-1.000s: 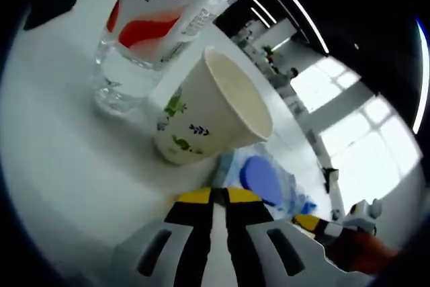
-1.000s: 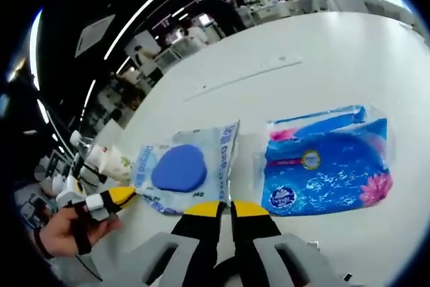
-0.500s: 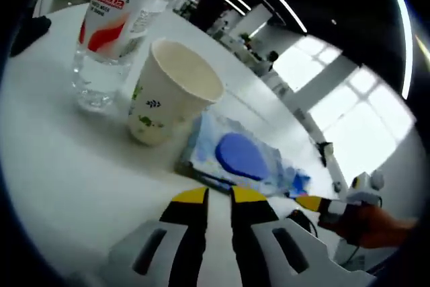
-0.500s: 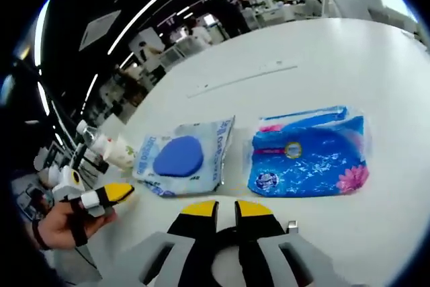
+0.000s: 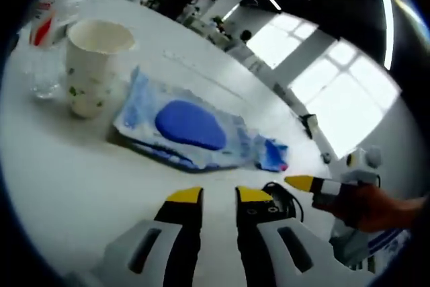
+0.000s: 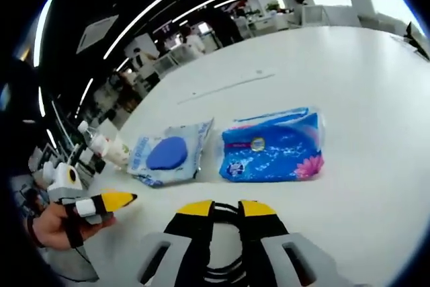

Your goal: Arrange the tabletop items into an orderly group along one side of the table until the central work area is clear of visible clutter.

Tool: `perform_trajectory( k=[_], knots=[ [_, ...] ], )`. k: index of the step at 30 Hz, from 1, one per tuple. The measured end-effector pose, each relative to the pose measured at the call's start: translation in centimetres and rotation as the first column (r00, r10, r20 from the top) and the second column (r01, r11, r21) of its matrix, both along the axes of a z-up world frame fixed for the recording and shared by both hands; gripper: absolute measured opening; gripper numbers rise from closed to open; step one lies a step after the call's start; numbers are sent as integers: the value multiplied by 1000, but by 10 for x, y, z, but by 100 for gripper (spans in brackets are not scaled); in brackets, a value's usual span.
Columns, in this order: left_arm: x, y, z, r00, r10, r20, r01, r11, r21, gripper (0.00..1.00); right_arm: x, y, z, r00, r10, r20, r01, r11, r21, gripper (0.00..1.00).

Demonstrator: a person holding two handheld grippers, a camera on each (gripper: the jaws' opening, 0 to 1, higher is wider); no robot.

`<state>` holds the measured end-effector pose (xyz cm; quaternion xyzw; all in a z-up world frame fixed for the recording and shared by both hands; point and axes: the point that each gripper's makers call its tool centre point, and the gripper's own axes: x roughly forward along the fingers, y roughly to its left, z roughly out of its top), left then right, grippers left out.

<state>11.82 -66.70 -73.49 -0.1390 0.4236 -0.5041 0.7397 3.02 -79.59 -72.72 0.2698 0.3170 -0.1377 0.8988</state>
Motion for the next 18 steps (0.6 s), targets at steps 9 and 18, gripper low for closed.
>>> perform_trajectory(
  k=[9,18],
  knots=[
    [-38,-19,-5,995,-103,16,102,994,37,19,-31,-9,-17,999,-19,-49,17,999,-27,18],
    [-58,-31,-10,991,-133,7,132,989,68,19,-39,-10,-20,998,-41,-52,40,999,-19,17]
  ],
)
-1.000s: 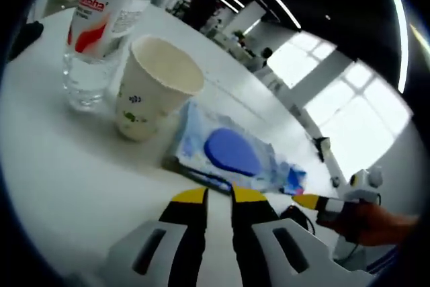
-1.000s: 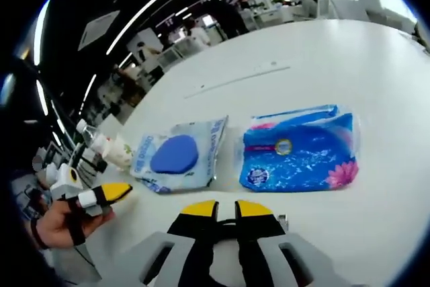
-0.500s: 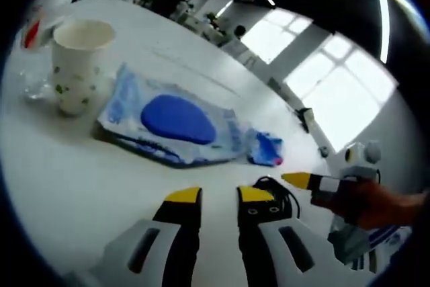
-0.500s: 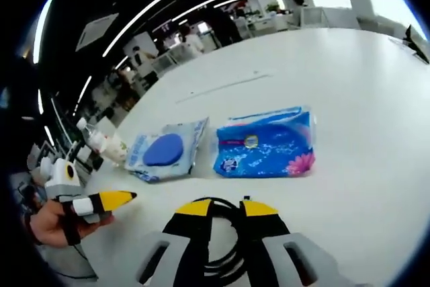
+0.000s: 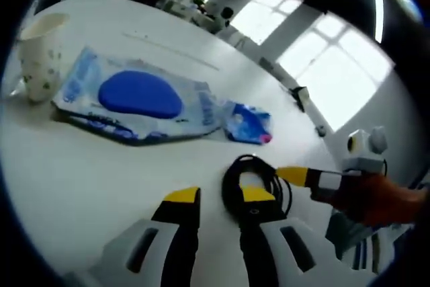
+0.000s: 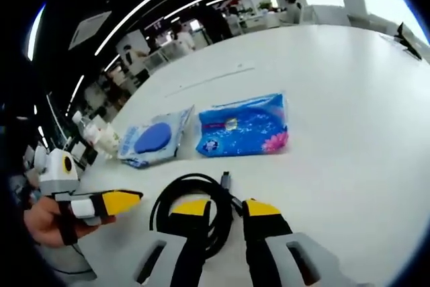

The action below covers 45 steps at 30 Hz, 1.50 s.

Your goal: Arrange the tabletop items into an orderly group along one side of the table until the central work area is clear of visible clutter.

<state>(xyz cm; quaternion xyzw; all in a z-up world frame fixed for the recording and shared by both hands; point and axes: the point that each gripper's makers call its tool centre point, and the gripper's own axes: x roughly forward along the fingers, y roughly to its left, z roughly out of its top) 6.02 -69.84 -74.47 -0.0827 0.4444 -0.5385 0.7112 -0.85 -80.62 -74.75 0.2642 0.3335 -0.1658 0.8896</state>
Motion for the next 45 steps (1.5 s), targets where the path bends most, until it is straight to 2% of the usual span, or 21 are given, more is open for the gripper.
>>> perform_trajectory(
  k=[9,14,16,17,18,19,22,33,45],
  knots=[
    [-18,-11,-3,999,-37,1,37,999,27,18,-12,1,0,1000,-23,-16,23,1000,-8,18],
    [-20,-12,-10,998,-56,12,55,996,69,8,-16,2,-5,999,1,-55,-2,1000,-19,13],
    [-19,-12,-10,998,-53,13,52,996,73,7,-14,8,-3,999,11,-50,-12,1000,-17,10],
    [-18,-13,-10,999,-51,13,50,996,72,6,-13,9,-2,999,13,-44,-13,1000,-12,4],
    [-18,-14,-10,999,-50,12,49,996,70,4,-12,10,-2,999,16,-40,-16,1000,-9,3],
    [-17,-13,-10,999,-50,19,48,996,75,3,-12,9,-3,999,12,-53,-13,1000,-24,3],
    [-15,-11,-11,999,-32,14,31,996,79,0,-11,12,-1,999,-5,-40,4,1000,-5,2],
    [-12,-4,-4,1000,-18,17,16,997,70,0,-2,14,0,1000,2,-28,-2,1000,1,0],
    [7,20,-6,999,53,5,-53,996,68,1,29,29,5,999,52,-4,-52,999,-12,0]
  ],
)
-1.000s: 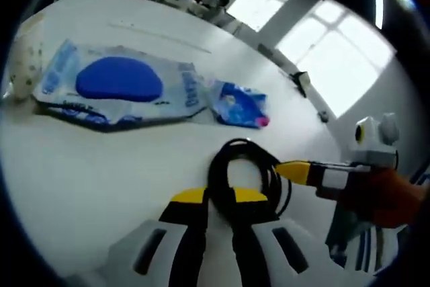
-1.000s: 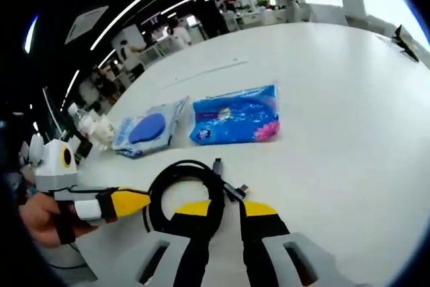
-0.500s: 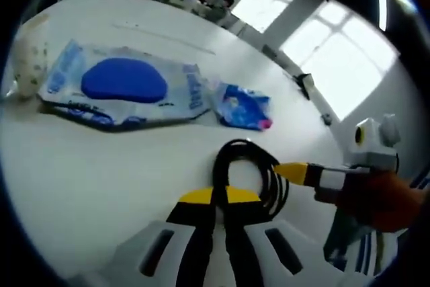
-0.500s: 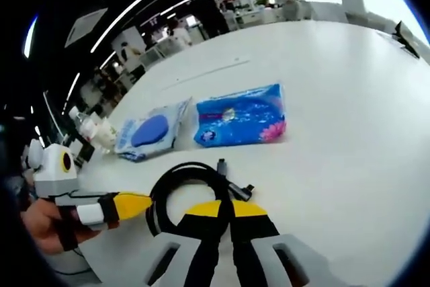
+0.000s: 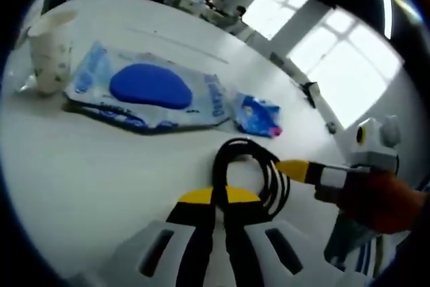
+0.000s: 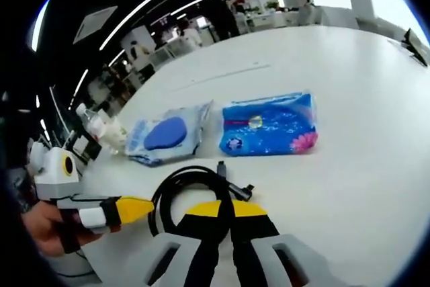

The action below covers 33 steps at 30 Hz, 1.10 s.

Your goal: Arrange the tabletop items into an orderly group along one side of the table until the central work area is clear of visible clutter.

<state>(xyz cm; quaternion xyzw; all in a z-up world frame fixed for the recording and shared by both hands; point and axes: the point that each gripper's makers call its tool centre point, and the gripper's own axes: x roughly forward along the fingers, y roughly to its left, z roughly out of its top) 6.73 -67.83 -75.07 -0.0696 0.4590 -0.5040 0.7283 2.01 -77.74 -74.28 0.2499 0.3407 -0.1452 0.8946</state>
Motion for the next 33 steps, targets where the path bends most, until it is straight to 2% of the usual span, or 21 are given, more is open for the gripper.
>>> perform_trajectory(
  k=[11,24,27,31,33],
  knots=[
    [-1,3,-4,1000,4,-1,-4,1000,11,1,2,6,-2,999,25,-23,-25,1000,-8,1],
    [-4,-9,-1,1000,4,-11,-4,1000,-7,1,-6,1,5,999,26,-31,-27,999,-26,1],
    [-5,-8,-1,1000,-11,-2,11,1000,-7,2,-6,-1,6,999,23,-22,-23,999,-22,1],
    [-7,-1,2,999,-31,7,31,1000,-4,11,-7,-1,8,999,35,-14,-35,999,-26,6],
    [-6,2,3,999,-38,17,38,999,-3,11,-10,0,9,999,36,-15,-37,999,-24,7]
  ],
)
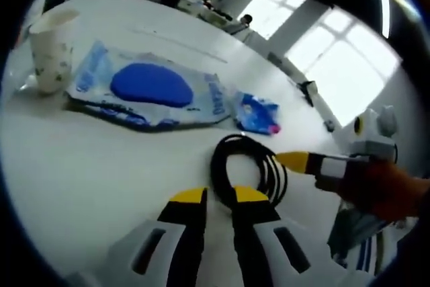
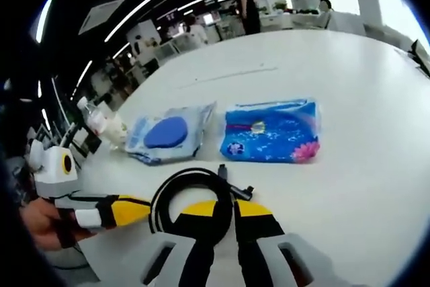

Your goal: Arrange the tabletop items into an orderly group along one side of the table until the central work area is clear of visible clutter.

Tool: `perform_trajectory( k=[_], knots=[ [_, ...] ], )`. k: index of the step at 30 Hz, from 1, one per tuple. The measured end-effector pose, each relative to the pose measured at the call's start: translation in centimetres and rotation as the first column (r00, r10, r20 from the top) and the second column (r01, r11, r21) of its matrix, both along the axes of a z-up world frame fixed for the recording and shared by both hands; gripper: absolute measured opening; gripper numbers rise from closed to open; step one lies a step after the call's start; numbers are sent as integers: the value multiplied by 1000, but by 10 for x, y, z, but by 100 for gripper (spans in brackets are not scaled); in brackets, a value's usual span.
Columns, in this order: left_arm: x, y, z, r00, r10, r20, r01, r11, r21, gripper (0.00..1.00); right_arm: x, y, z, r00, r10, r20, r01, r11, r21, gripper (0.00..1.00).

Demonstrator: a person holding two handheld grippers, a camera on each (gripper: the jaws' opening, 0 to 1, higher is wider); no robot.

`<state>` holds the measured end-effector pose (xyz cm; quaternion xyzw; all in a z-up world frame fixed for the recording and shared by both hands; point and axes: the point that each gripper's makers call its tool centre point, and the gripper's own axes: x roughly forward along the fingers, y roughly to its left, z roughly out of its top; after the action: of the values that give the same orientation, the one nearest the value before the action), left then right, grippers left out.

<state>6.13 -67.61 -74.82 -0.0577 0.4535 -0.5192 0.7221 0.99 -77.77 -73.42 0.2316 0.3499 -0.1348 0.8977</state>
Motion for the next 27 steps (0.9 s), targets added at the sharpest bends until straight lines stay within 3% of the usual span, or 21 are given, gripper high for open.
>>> perform_trajectory(
  k=[4,11,16,19,21,25,27],
  knots=[
    [9,11,10,1000,6,20,-6,1000,-13,12,-2,4,4,1000,5,8,-5,1000,-5,9],
    [34,37,38,992,-24,122,30,999,-44,16,0,13,14,998,48,42,-47,999,-26,15],
    [58,70,56,980,-27,196,36,998,-46,19,4,18,24,993,93,77,-89,994,-56,20],
    [67,87,63,974,-23,227,34,999,-42,21,4,21,37,988,121,93,-114,991,-72,25],
    [74,100,68,969,-18,246,28,999,-39,22,9,15,36,985,137,102,-129,988,-82,26],
    [83,120,78,959,-12,282,23,999,-37,24,5,21,57,979,165,117,-153,982,-108,31],
    [86,129,85,955,-10,295,23,999,-42,26,3,22,57,975,182,124,-168,979,-119,35]
  ],
)
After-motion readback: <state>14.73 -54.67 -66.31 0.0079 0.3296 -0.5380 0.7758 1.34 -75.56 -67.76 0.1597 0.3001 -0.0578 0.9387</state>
